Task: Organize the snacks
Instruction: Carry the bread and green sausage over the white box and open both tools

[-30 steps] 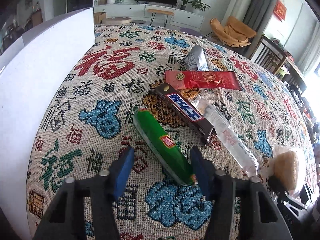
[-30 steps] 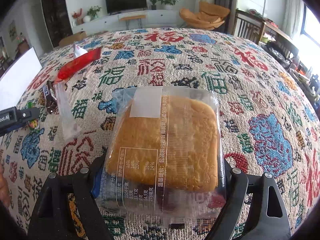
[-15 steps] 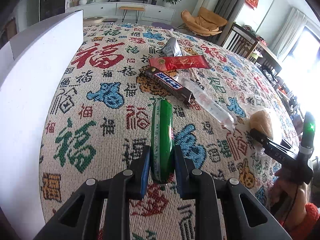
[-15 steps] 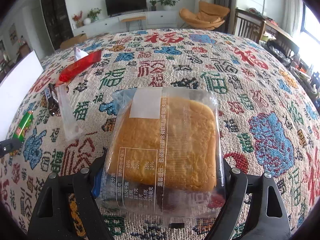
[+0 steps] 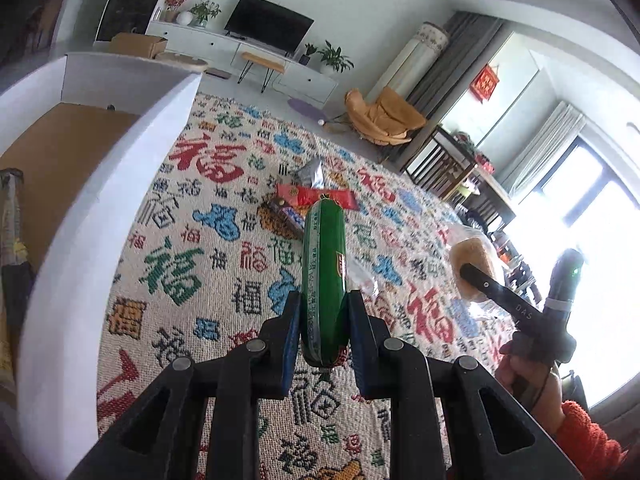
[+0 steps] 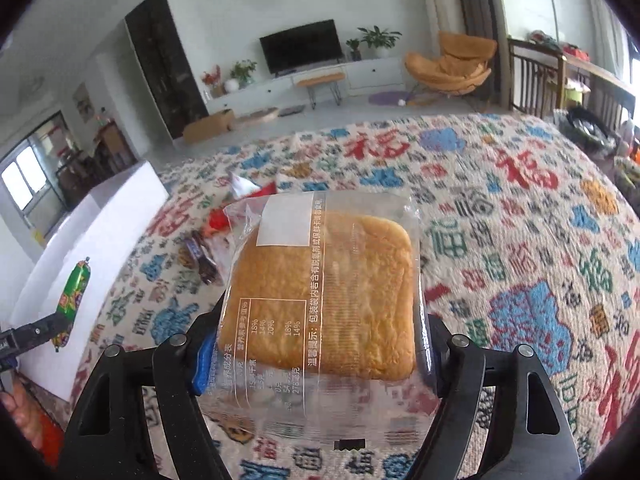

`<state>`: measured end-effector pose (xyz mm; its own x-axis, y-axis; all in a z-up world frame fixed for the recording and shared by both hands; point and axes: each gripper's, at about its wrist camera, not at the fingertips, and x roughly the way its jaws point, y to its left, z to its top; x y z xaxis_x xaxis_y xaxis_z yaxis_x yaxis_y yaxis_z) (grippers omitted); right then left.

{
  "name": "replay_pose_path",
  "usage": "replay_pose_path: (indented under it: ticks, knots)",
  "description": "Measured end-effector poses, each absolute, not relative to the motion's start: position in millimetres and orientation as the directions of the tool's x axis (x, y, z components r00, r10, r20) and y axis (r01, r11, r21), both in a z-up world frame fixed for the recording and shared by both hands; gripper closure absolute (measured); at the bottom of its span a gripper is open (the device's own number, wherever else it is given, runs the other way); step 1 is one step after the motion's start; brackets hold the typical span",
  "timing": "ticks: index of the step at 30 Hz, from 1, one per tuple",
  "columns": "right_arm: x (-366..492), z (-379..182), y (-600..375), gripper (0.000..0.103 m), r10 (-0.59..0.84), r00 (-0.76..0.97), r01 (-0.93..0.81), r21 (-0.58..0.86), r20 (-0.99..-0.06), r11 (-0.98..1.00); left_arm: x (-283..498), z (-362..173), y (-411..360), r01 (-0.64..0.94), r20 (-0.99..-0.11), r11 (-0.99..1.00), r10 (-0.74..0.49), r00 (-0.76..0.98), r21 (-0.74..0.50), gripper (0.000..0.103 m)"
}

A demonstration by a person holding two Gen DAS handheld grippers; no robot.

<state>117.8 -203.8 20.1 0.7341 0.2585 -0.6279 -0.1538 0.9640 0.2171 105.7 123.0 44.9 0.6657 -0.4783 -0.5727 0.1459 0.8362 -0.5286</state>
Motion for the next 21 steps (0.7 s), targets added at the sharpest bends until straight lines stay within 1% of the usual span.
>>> replay_pose_path:
  ticks: [4, 7, 11, 14, 16, 17, 18, 19, 21]
  knots:
    - [121, 68, -143, 0.024, 0.37, 0.739, -0.291, 0.23, -0.563, 0.929, 92, 87, 171, 0.126, -0.506, 0.83, -0.443, 0.74, -0.544, 0.081]
    - [120, 100, -75, 0.024, 0.487, 0.699, -0.424, 0.245, -0.524, 0.872, 84, 107, 218, 0.054, -0.505, 0.863, -0.343, 0.792, -0.502, 0.081]
    - [114, 127, 25, 0.024, 0.645, 0.589, -0.586, 0.293, -0.487, 0.756, 78, 106, 287, -0.116, -0.564, 0.899, -0.161, 0.81, -0.422, 0.081]
    - [113, 131, 98, 0.023, 0.696, 0.523, -0.657, 0.287, -0.492, 0.697, 81, 88, 328, -0.245, -0.651, 0.91, -0.034, 0.759, -0.334, 0.081]
    - [114, 124, 139, 0.022, 0.702, 0.487, -0.699, 0.25, -0.519, 0.67, 82, 73, 350, -0.331, -0.701, 0.895, 0.029, 0.712, -0.3, 0.061]
    - [118, 119, 158, 0.022, 0.698, 0.456, -0.717, 0.237, -0.552, 0.656, 81, 67, 358, -0.364, -0.716, 0.883, 0.047, 0.696, -0.297, 0.039]
    - [122, 114, 172, 0.022, 0.681, 0.435, -0.722, 0.224, -0.588, 0.655, 77, 63, 364, -0.393, -0.717, 0.87, 0.068, 0.694, -0.297, 0.026]
    - [125, 110, 180, 0.022, 0.663, 0.43, -0.718, 0.213, -0.613, 0.663, 73, 61, 368, -0.408, -0.71, 0.862, 0.084, 0.699, -0.3, 0.024]
    - [127, 108, 182, 0.022, 0.649, 0.443, -0.708, 0.202, -0.619, 0.677, 66, 58, 367, -0.413, -0.698, 0.856, 0.091, 0.71, -0.309, 0.024]
